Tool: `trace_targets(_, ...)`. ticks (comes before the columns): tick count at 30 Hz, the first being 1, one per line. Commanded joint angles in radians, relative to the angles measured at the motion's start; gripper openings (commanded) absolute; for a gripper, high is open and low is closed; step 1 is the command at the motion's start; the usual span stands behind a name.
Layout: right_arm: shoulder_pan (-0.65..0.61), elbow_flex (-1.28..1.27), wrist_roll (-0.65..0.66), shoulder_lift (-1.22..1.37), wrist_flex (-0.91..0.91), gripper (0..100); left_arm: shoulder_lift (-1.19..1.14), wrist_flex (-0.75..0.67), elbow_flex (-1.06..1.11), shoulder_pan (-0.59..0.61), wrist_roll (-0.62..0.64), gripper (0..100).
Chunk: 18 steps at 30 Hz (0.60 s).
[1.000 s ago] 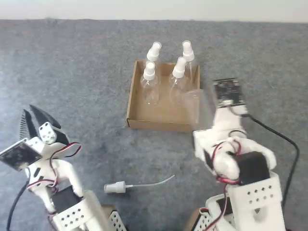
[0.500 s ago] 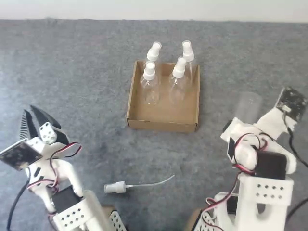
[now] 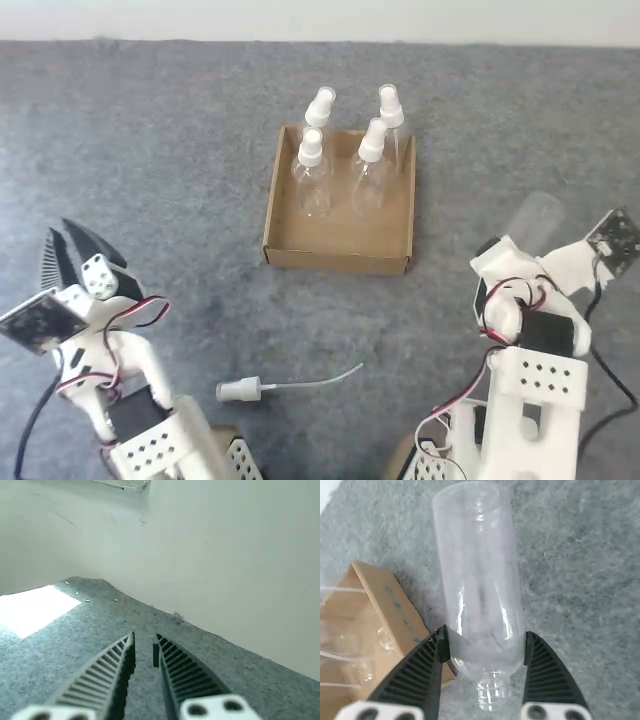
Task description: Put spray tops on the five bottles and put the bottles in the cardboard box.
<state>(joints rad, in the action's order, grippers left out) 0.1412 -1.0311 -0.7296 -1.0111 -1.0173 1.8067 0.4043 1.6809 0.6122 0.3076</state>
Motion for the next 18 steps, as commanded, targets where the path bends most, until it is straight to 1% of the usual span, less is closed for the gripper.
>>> trace_targets(1, 0.010, 0.015, -0.068, -0.016, 0.028, 9.1, 0.018, -0.029, -0.005, 0.000, -0.014, 6)
trace_targets(7, 0.008, 0.015, -0.157, -0.016, 0.033, 9.1, 0.018, -0.029, -0.005, 0.000, -0.014, 6)
trace_targets(10, 0.012, 0.000, -0.180, -0.001, 0.071, 9.1, 0.018, -0.029, -0.005, 0.000, -0.014, 6)
trace_targets(16, 0.007, 0.003, -0.186, 0.174, 0.139, 9.5, 0.018, -0.028, -0.005, 0.002, -0.014, 6)
trace_targets(18, 0.007, 0.017, -0.218, 0.232, 0.159, 9.5, 0.018, -0.028, -0.005, 0.002, -0.043, 6)
